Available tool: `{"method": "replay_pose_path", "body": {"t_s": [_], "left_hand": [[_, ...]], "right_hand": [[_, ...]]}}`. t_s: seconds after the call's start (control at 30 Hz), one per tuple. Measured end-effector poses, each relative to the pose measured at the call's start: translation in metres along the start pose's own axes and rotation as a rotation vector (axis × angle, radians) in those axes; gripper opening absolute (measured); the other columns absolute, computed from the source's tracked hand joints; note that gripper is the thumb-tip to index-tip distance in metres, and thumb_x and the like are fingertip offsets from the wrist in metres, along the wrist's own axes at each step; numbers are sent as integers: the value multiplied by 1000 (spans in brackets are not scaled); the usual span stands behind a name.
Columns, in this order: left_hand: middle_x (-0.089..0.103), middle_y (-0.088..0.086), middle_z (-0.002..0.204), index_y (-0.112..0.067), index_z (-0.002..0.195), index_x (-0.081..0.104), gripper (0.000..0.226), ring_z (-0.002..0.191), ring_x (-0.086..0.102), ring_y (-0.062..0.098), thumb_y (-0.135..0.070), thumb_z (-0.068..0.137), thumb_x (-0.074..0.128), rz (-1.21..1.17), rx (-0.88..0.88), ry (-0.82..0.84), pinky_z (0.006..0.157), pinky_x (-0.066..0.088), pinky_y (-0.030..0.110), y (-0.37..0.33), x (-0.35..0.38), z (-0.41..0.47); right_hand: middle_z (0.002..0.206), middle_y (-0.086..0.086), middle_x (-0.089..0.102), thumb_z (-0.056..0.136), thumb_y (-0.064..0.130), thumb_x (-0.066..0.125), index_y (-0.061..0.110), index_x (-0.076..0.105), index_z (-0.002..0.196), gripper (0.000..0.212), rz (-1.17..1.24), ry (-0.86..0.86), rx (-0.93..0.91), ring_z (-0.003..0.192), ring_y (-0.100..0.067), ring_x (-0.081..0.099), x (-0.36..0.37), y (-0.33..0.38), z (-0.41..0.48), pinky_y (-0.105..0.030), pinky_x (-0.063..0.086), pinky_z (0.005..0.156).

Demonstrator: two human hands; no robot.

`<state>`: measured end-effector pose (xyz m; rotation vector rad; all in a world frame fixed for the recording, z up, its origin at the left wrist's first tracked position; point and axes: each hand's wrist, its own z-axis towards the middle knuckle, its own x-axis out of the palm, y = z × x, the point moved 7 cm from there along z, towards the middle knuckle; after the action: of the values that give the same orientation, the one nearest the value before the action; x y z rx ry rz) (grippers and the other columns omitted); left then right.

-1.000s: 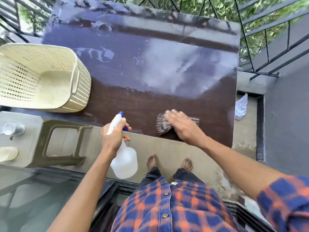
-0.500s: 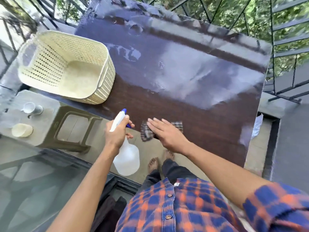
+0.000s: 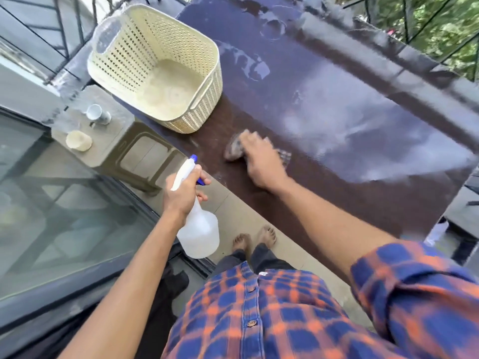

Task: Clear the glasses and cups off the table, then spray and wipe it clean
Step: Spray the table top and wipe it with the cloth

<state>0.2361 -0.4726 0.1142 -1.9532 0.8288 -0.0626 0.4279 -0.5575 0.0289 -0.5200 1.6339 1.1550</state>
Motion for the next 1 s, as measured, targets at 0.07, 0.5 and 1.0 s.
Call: {"method": "replay_pose_path", "body": {"t_s": [0.07, 0.5, 1.0], "left_hand": [[68, 10, 82, -4, 80, 67, 31, 48, 53, 15, -21, 103, 53, -1, 12, 4, 51, 51, 24, -2, 2, 0], [73, 9, 85, -12, 76, 69, 31, 49, 56, 23, -36, 94, 59, 16, 56, 51, 51, 46, 23, -21, -7, 19], [74, 4, 77, -15, 74, 70, 30, 46, 57, 23, -41, 84, 60, 94, 108, 341, 57, 45, 28, -41, 16, 53]], "right_hand": [[154, -11, 44, 92, 11, 54, 10, 45, 147, 56, 7, 96, -234, 138, -31, 46, 20, 36, -46, -48, 35, 111], [160, -12, 33, 93, 5, 43, 9, 34, 153, 60, 76, -46, 336, 147, -35, 29, -28, -49, 65, -51, 18, 119], [146, -18, 52, 83, 2, 55, 2, 53, 140, 57, 132, -193, 391, 137, -44, 43, -19, -40, 73, -58, 32, 114]]}}
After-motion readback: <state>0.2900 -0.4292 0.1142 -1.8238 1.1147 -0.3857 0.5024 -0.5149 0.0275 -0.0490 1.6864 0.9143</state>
